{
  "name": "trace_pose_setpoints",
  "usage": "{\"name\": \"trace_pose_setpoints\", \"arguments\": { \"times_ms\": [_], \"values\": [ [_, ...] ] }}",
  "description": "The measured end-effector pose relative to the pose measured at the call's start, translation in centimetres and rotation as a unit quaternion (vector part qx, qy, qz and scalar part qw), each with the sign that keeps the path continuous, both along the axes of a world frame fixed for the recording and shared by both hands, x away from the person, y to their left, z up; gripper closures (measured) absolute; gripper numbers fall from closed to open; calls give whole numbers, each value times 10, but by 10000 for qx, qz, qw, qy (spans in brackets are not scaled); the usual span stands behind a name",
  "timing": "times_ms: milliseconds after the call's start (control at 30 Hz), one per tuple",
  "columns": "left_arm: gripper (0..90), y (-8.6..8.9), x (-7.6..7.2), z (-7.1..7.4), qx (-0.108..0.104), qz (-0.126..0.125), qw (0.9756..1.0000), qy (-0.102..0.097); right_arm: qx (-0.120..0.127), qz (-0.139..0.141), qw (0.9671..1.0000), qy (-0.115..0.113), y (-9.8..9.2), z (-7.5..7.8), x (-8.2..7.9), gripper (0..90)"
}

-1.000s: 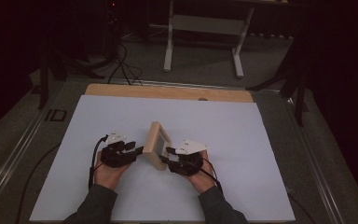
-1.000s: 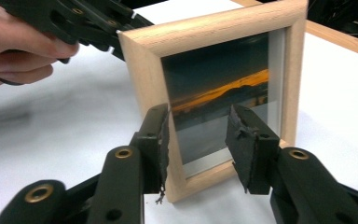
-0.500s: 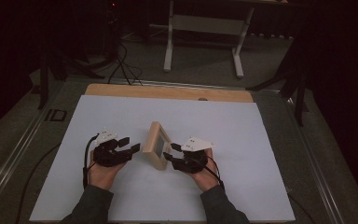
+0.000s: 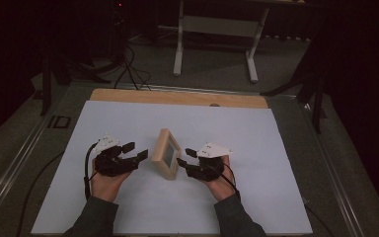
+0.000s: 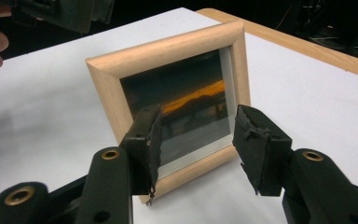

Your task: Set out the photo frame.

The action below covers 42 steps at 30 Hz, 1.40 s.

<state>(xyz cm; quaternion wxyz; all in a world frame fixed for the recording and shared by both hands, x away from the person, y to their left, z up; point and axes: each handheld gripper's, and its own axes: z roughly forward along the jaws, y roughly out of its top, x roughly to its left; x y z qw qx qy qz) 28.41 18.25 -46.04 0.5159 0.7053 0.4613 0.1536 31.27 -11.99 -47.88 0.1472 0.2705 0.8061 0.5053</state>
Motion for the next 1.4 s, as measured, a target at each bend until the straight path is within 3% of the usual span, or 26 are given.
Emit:
{"name": "trace_pose_setpoints", "arguments": {
  "times_ms": [700, 1400],
  "values": [
    [305, -18, -3, 4, 19, -200, 9997, -120, 92, -172, 9998, -13, -11, 8, 3, 479],
    [299, -39, 0, -5, 191, -384, 9991, 5, 183, -278, 9994, -67, -18, 14, 4, 470]
  ]
}}
